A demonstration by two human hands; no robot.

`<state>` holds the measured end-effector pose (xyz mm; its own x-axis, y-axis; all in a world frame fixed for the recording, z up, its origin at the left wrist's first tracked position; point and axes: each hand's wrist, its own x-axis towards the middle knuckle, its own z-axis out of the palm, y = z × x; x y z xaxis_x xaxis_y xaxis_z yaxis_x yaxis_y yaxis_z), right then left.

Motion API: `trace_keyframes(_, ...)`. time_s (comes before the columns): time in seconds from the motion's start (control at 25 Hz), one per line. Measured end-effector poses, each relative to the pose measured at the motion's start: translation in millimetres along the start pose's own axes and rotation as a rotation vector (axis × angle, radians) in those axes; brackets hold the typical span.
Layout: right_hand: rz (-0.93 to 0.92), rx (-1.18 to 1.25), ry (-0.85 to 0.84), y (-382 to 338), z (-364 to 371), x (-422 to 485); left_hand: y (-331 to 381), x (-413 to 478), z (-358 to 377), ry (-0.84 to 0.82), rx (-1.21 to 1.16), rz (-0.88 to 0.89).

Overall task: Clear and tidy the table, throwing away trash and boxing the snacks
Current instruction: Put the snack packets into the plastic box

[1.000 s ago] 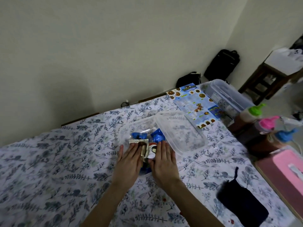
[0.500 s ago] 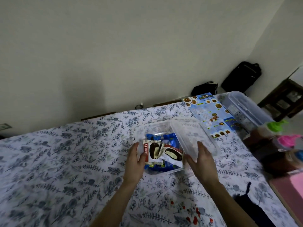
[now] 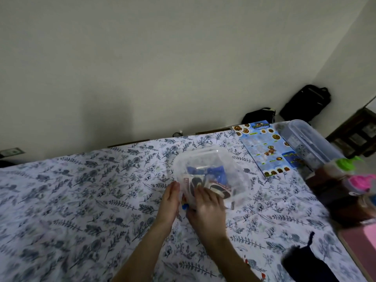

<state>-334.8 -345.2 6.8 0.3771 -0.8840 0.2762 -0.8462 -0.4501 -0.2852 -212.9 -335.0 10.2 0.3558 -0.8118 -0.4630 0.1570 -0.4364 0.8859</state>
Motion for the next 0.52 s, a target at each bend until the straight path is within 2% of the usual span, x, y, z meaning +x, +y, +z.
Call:
trace_keyframes(0.08, -0.041, -0.019, -0.062, -5.2, 12.8, -9.3, 1.2, 3.4, -5.6, -0.006, 0.018, -0.008)
trace_keyframes(0.32, -0.169, 0.016, -0.194, 15.6, 19.8, -42.9, 3.1, 5.6, -1.2, 0.041, 0.431, 0.139)
trace_keyframes(0.4, -0.127, 0.095, -0.110, 35.4, 12.1, -41.3, 0.5, 8.4, 4.4, 0.062, 0.523, 0.202)
trace_keyframes(0.52, 0.109, 0.103, 0.025, 76.3, -3.2, -16.3, -0.8, 12.1, 15.0, 0.036, 0.581, 0.198)
